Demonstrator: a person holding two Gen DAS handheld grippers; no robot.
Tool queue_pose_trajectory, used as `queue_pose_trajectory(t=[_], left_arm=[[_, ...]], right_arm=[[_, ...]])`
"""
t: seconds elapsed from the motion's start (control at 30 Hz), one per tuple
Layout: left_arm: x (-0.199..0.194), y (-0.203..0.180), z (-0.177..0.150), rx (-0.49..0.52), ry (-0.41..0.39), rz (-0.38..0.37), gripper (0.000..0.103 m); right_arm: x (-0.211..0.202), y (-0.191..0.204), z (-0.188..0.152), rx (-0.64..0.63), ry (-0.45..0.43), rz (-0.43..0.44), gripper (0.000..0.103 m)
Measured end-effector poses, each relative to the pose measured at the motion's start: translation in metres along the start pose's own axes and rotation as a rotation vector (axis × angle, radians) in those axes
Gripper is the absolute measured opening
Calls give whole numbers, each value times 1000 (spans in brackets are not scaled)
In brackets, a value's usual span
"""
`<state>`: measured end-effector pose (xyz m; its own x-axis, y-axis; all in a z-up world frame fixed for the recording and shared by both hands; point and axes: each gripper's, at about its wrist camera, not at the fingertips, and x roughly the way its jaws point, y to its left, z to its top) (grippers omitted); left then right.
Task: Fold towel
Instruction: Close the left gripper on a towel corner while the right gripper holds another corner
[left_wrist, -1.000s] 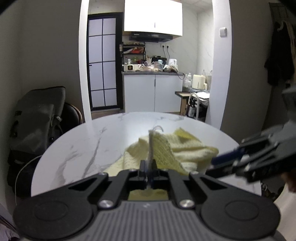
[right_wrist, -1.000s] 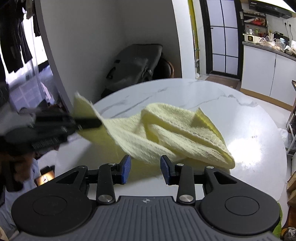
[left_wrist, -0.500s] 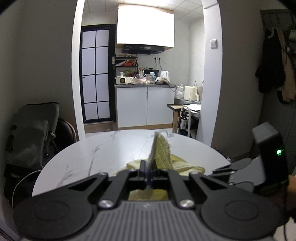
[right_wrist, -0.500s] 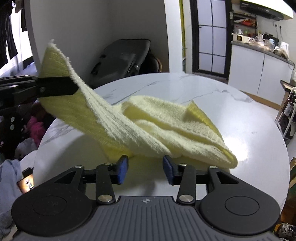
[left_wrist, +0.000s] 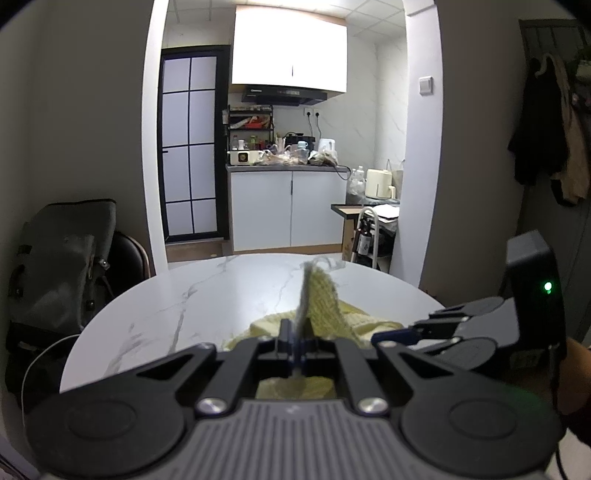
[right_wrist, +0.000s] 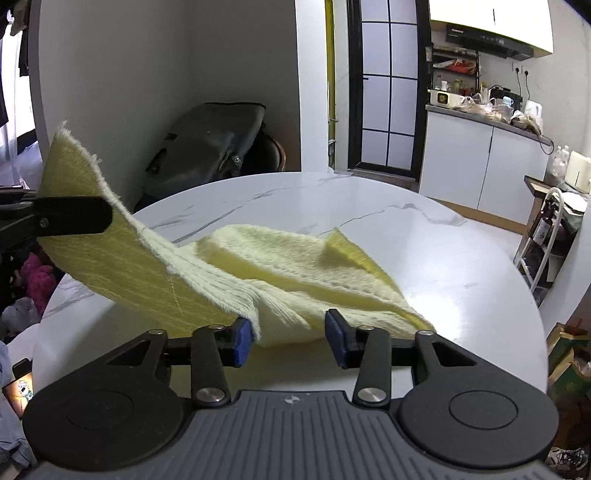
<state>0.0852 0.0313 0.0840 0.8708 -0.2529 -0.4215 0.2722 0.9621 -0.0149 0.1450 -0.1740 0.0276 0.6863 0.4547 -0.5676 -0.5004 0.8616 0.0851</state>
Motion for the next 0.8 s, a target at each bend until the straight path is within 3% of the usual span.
queue_pose_trajectory(t=[0.13,0.5,0.8], left_arm=[[-2,1,1,-2,-8,-4,4],[-8,4,0,-6,-11,-1,4],[-11,-1,0,-3,-10,7,4]], right_arm=[[0,-4,2,-20,-9,-22,18],[7,-12,2,-21,-8,-48,18],[17,-5,-1,-27,3,-19,21]])
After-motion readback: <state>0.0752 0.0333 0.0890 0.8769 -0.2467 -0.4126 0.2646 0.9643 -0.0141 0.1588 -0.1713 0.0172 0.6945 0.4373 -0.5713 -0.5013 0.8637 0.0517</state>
